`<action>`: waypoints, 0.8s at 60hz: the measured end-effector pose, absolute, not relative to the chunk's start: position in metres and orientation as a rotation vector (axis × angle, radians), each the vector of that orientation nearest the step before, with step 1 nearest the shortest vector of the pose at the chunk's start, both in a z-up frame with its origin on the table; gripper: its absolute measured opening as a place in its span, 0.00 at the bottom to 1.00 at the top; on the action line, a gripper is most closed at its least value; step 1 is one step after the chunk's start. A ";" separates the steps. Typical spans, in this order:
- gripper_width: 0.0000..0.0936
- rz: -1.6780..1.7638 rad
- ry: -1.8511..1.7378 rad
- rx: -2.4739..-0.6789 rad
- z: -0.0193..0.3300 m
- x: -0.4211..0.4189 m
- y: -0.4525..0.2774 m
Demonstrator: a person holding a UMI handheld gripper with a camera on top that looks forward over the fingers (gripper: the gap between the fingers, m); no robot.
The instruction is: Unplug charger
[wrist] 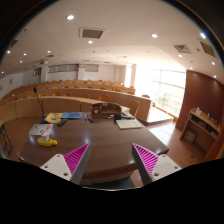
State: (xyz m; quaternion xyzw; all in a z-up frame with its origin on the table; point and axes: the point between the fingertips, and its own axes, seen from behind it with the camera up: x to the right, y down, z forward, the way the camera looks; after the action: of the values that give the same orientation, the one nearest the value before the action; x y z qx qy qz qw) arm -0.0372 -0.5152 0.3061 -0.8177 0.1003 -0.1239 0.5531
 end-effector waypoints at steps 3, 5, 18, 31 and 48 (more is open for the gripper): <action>0.91 -0.294 0.250 -1.958 0.295 -0.037 -0.519; 0.91 -0.290 0.258 -1.979 0.283 -0.038 -0.521; 0.91 -0.256 0.248 -2.142 0.166 -0.075 -0.505; 0.91 -0.151 0.132 -2.230 0.086 -0.180 -0.457; 0.91 -0.043 0.019 -2.123 0.067 -0.344 -0.326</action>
State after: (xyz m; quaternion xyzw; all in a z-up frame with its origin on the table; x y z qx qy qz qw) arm -0.3443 -0.3258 0.0669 -0.8730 0.0078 -0.0176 0.4873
